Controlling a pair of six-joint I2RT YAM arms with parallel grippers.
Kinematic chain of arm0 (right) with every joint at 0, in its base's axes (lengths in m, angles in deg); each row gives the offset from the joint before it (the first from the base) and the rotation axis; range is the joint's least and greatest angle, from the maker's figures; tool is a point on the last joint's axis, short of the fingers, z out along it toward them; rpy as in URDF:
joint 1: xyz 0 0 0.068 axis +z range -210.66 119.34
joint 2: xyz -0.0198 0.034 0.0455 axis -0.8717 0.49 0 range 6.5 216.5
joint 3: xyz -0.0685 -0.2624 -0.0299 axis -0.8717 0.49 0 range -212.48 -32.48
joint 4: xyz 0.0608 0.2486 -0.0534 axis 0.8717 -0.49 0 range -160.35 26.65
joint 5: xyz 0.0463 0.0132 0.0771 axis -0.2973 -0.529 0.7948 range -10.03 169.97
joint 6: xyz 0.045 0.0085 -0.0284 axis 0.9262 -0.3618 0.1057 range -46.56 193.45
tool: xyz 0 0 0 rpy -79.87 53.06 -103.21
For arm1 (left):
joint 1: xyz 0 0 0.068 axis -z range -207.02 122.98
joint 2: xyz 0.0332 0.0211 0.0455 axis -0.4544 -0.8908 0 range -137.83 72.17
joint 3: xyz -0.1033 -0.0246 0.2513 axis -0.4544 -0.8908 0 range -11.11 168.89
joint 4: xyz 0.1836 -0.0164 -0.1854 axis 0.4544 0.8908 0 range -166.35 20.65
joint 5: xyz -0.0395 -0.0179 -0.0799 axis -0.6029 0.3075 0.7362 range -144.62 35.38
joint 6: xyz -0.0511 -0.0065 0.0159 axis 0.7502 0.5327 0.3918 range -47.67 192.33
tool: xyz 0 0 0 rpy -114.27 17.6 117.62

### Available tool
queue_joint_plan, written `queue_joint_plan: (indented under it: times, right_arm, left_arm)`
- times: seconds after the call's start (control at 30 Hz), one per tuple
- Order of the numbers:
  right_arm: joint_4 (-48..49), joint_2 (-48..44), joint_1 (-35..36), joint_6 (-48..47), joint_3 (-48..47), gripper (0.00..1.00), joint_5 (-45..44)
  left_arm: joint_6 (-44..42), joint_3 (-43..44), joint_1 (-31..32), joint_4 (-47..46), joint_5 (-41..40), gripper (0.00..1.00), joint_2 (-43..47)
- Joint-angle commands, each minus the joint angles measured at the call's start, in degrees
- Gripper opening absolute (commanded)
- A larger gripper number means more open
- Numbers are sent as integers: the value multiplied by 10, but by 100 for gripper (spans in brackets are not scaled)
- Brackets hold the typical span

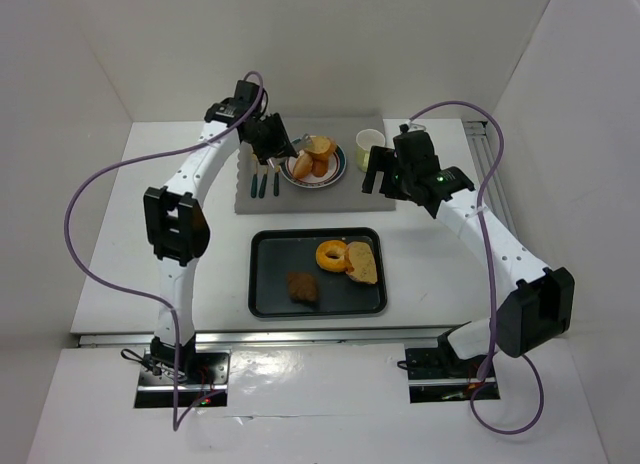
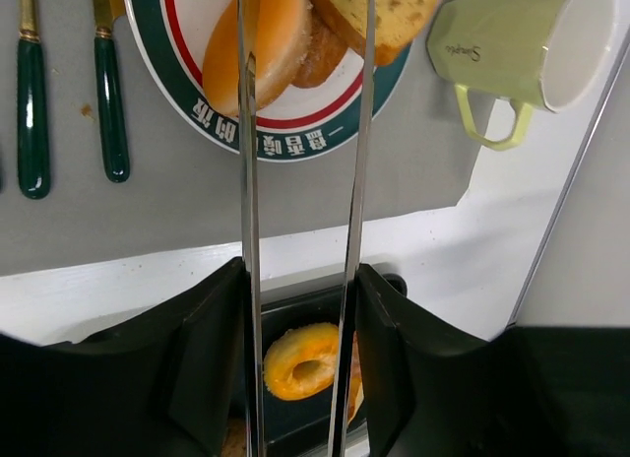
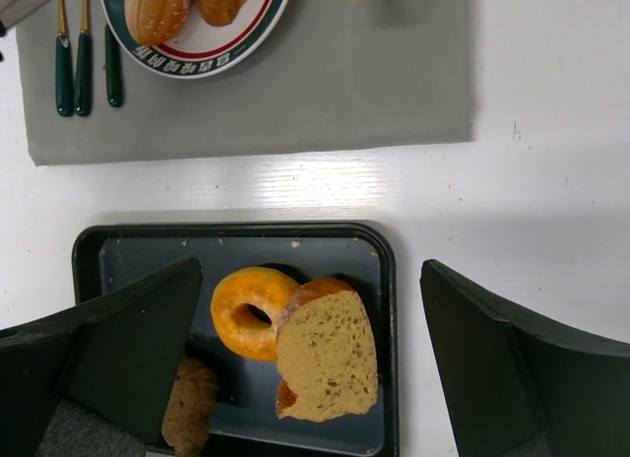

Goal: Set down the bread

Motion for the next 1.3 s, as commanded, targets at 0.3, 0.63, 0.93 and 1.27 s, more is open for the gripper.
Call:
queue_joint_plan:
  times: [0.3, 0.63, 0.93, 1.27]
  right_arm:
    - [9, 3, -4, -5, 6, 99, 17]
    - [15, -2, -4, 12, 12, 99, 9]
    - [33, 9, -4, 25, 29, 99, 21]
    - [45, 2, 1, 30, 23, 99, -11]
  left_arm:
    - [-93, 10, 0, 55, -28, 57, 146]
    - [-182, -198, 13, 55, -81, 51, 316]
    - [-164, -370, 35, 55, -257, 49, 484]
    - [-155, -519, -77, -172, -375, 56, 451]
